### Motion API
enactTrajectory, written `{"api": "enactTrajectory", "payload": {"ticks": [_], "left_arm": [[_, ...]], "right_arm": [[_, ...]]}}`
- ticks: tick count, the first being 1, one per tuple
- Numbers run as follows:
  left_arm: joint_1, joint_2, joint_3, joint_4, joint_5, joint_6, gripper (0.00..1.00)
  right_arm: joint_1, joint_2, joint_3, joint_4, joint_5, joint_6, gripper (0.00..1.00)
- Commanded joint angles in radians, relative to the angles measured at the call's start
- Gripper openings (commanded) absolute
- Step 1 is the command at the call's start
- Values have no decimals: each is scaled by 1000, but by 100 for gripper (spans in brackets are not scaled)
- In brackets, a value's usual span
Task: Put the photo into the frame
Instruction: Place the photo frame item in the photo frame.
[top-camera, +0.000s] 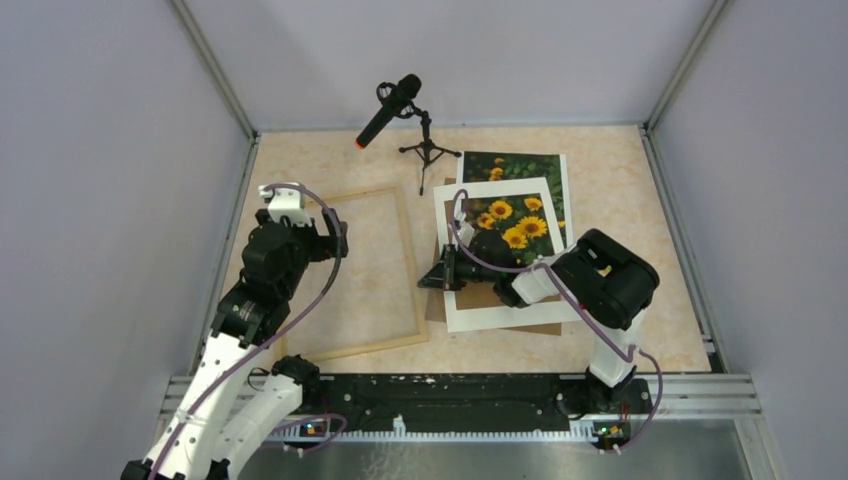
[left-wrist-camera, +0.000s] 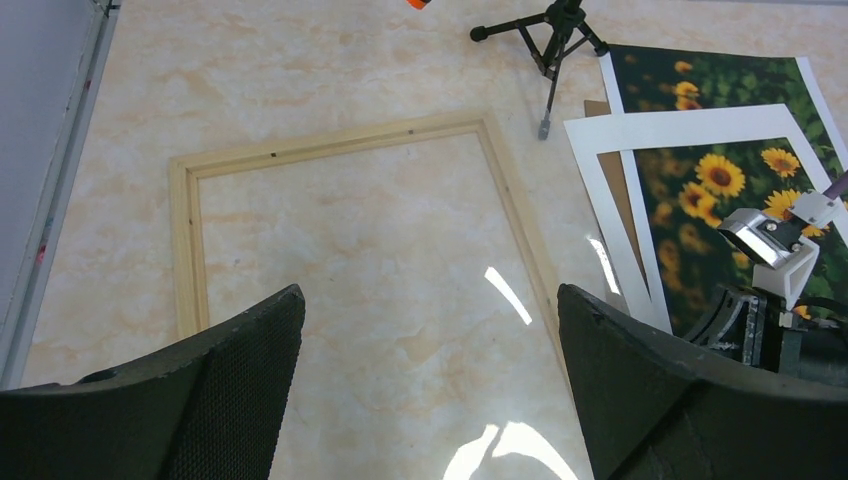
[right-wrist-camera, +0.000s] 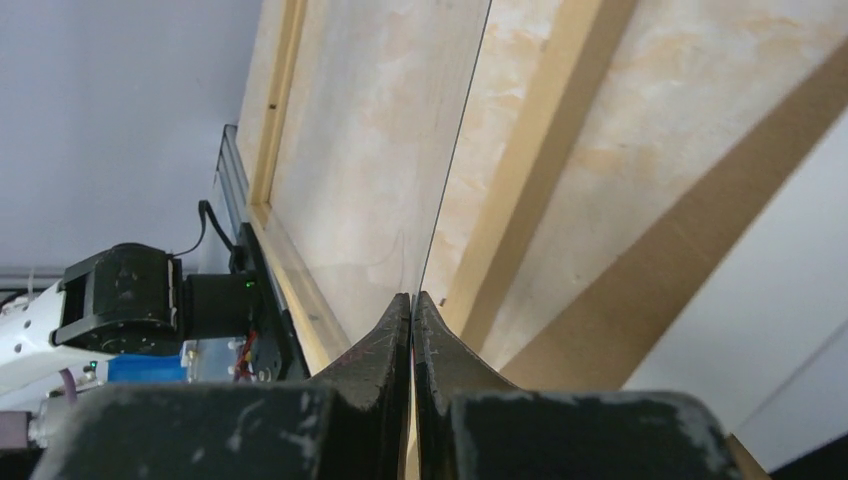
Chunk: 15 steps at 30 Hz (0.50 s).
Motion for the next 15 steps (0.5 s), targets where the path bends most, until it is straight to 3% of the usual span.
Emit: {"api": "enactTrajectory", "payload": {"ticks": [1,15], "left_arm": [[-2,2,-4,45,-15,-15,99],[-2,3,-4,45,-24,-20,99]], "right_arm": [[23,22,18,188,-41,-53,0],[52,82,51,331,-60,-14,0]]}}
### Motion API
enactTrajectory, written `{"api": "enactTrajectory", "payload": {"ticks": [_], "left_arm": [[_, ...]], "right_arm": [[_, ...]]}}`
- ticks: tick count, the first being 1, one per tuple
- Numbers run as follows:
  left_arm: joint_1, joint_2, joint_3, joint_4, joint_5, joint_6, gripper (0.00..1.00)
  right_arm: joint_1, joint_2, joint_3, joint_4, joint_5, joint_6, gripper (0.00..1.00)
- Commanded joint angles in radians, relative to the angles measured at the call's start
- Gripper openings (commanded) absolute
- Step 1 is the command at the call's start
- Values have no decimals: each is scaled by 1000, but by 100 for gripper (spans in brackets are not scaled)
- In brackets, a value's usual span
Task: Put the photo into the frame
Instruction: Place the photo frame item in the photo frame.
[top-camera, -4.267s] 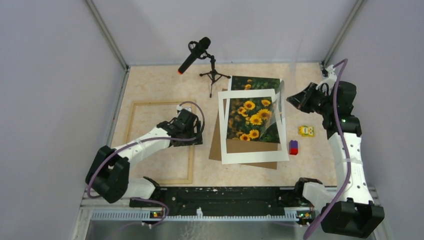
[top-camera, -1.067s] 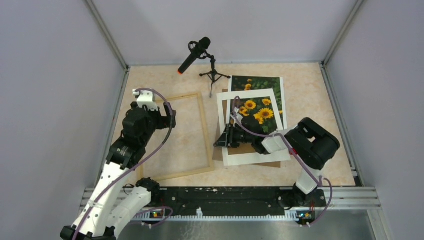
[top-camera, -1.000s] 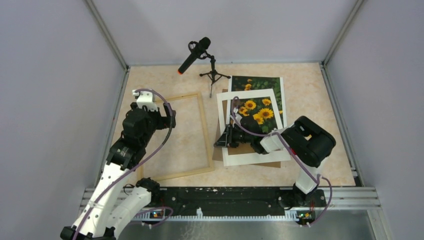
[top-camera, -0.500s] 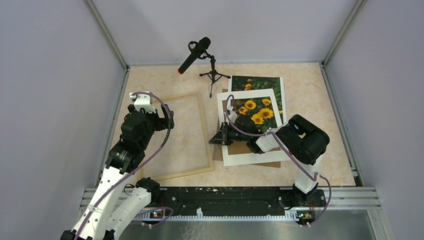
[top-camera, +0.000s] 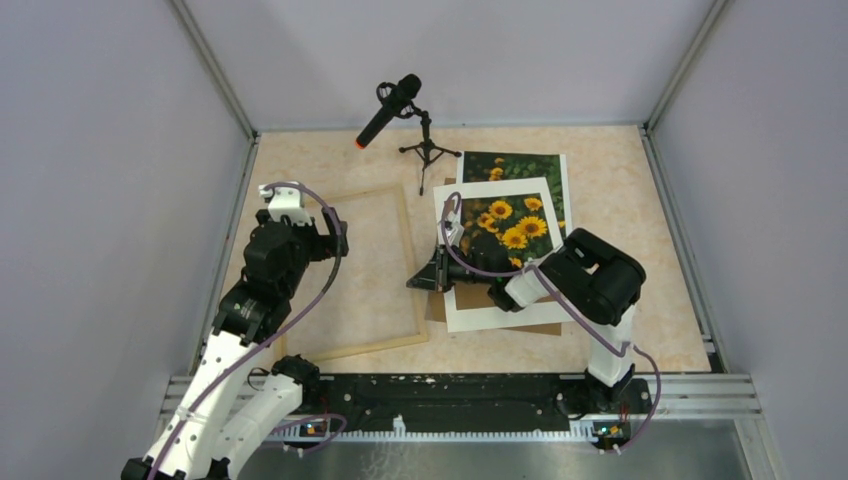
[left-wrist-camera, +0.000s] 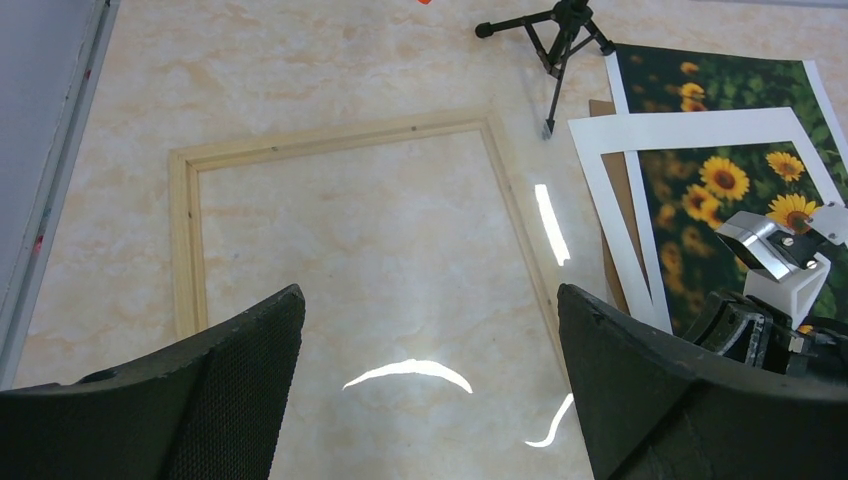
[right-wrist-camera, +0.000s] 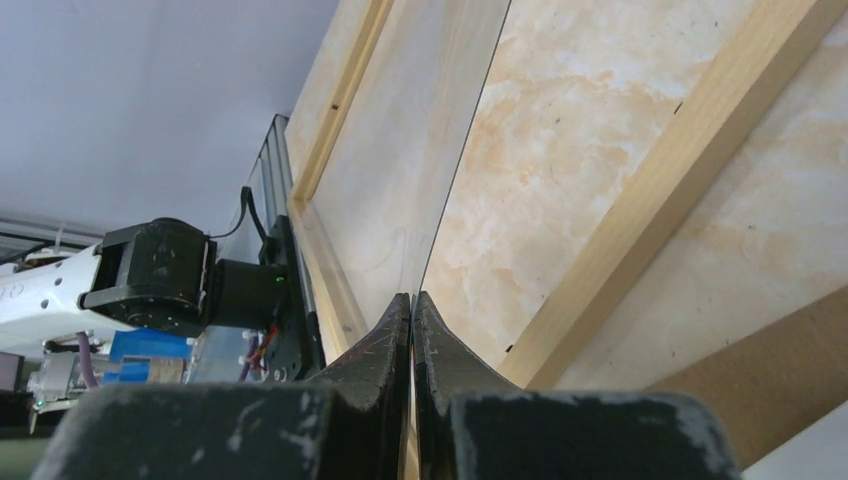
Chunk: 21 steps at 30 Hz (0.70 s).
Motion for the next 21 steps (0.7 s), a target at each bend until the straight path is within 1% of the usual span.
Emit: {"api": "enactTrajectory", "payload": {"ticks": [1,9,15,21], "left_arm": [[-2,-2,-2,42,-12,-3,99],[-2,-5,-3,41,-17,-5,99],[-2,-3,-3,40,-16,-4,99],[-2,1,-4,40,-17,-2,99]], "right_arm": [[10,31,49,114,-18,0,0],[10,77,87,146,-40,34,0],[10,89,104,126,-40,25,0],[10,111,126,126,-45,51,0]]}}
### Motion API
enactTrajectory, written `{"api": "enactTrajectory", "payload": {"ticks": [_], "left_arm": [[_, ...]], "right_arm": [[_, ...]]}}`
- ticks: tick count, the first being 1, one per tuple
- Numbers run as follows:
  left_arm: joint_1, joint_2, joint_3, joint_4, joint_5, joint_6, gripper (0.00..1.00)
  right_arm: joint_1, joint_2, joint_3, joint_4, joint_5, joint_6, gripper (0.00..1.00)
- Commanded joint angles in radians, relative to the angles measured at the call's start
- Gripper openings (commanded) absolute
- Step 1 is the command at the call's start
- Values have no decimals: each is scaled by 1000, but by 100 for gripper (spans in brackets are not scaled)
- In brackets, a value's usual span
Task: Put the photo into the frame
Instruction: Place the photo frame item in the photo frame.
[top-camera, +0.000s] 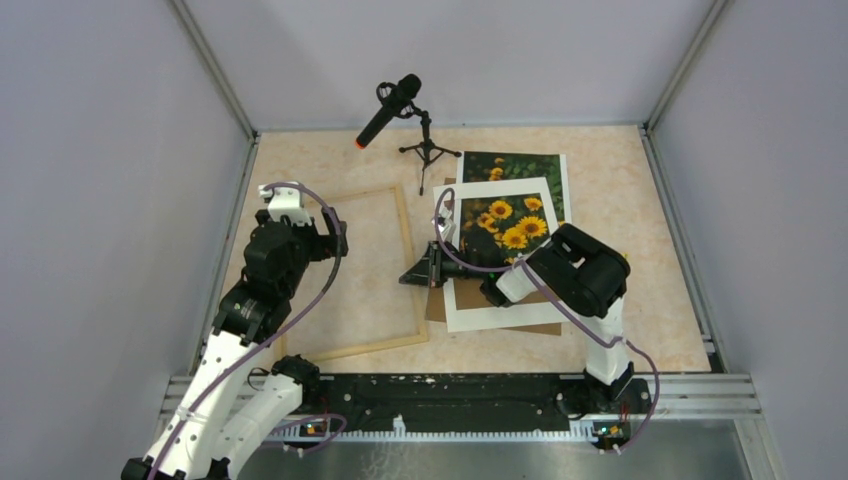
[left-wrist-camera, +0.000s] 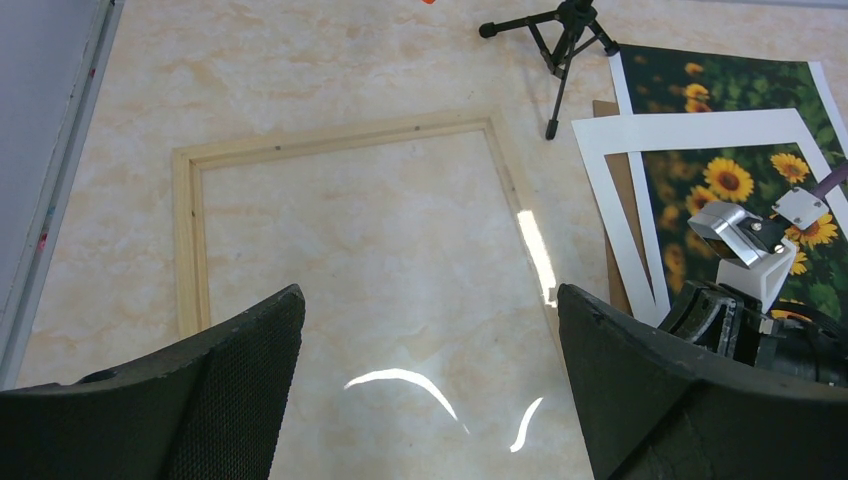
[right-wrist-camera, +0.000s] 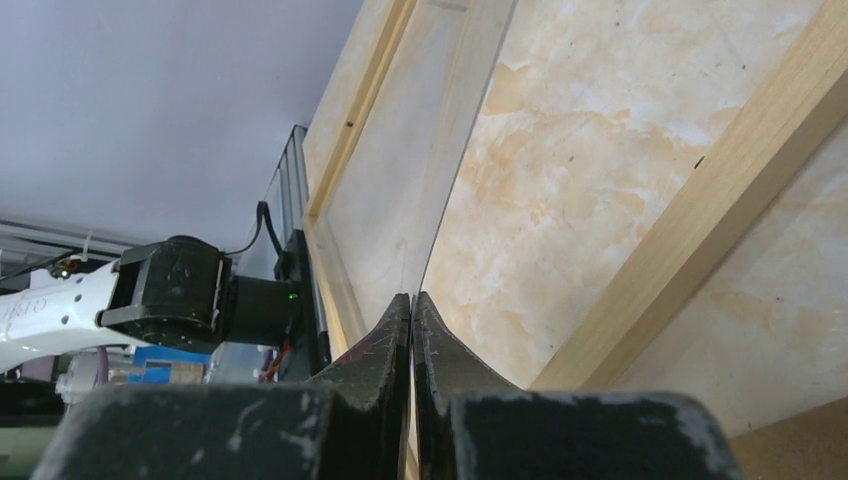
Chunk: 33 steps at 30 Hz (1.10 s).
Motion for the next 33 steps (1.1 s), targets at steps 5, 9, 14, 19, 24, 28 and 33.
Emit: {"api": "enactTrajectory", "payload": {"ticks": [5,9,14,19,24,28,33], "left_arm": [[-2,1,-3,40,-11,-2,99],[-2,2,-2,39,-11,-1,99],[-2,2,-2,41,-11,-2,99],[-2,3,-2,39,-9,-2,99],[-2,3,-2,41,-5,-3,99],[-2,2,-2,42,-2,-3,99],[-2,-5,-2,42,-2,-4,99]], "right_arm": [[9,34,69,27,-14,1,0],[6,30,73,-7,3,5,0],[-1,42,83,-33,23,57,0],[-4,55,109,-86,33,108,0],[-4,26,123,-173,55,162,0],[-4,7,128,-246,85,243,0],[-1,-2,156,-306,94,334,0]]}}
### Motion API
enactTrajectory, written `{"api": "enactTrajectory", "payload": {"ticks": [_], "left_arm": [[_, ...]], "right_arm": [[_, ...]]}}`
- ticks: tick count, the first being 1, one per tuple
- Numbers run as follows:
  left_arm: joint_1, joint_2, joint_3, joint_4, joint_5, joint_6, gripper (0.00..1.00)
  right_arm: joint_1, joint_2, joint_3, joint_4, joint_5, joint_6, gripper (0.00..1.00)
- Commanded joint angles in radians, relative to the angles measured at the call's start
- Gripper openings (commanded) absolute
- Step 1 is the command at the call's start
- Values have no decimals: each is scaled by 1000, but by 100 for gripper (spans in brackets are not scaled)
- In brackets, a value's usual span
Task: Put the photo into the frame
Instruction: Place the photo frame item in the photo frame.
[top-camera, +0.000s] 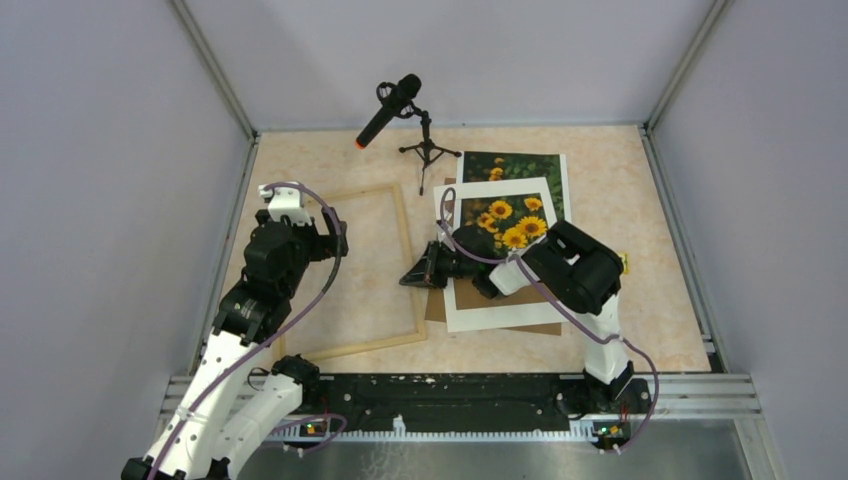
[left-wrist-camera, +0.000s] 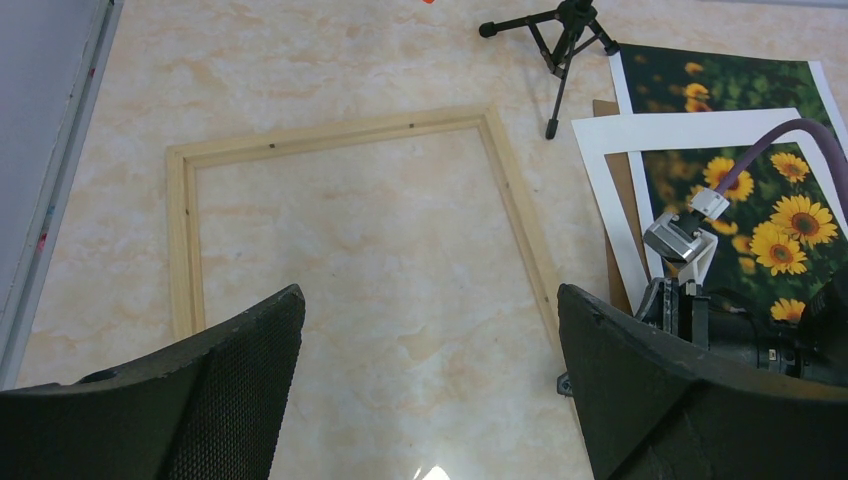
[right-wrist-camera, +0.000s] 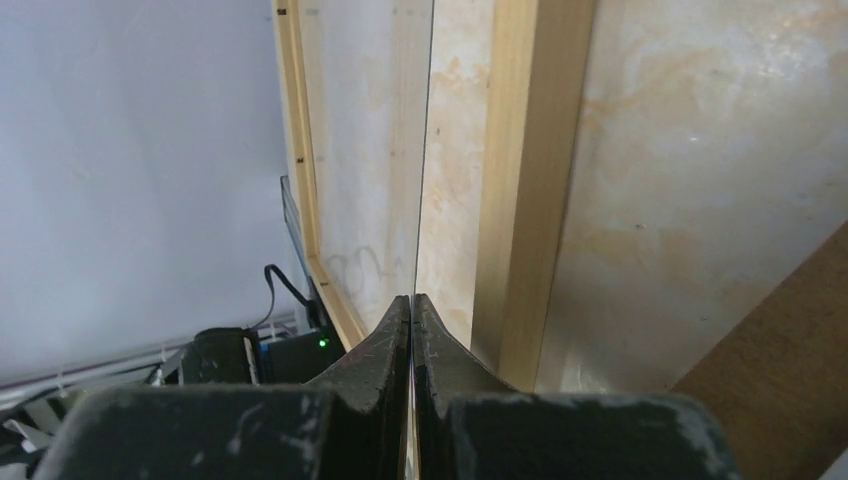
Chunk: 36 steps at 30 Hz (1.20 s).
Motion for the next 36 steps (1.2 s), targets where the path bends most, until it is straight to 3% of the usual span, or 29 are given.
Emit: {"api": "enactTrajectory", "payload": {"ticks": [1,11,19,33,36], "left_arm": [[-1,-7,-2,42,-1,-5,99],[-2,-25,-3,42,-3,-8,99],[-2,-36,-6,40,1,-12,99],[-2,4,-15,68,23,-23,99],[0,108,77,-59,-68,-123,99]], "right_arm": [[5,-57,76,-70,26,84,0],[41,-115,150,-244,84,96,0],[83,-144,128,-281,180,144,0],[104,-168,76,-187,219,241,0],[104,-158,75,-168,215,239,0]]}}
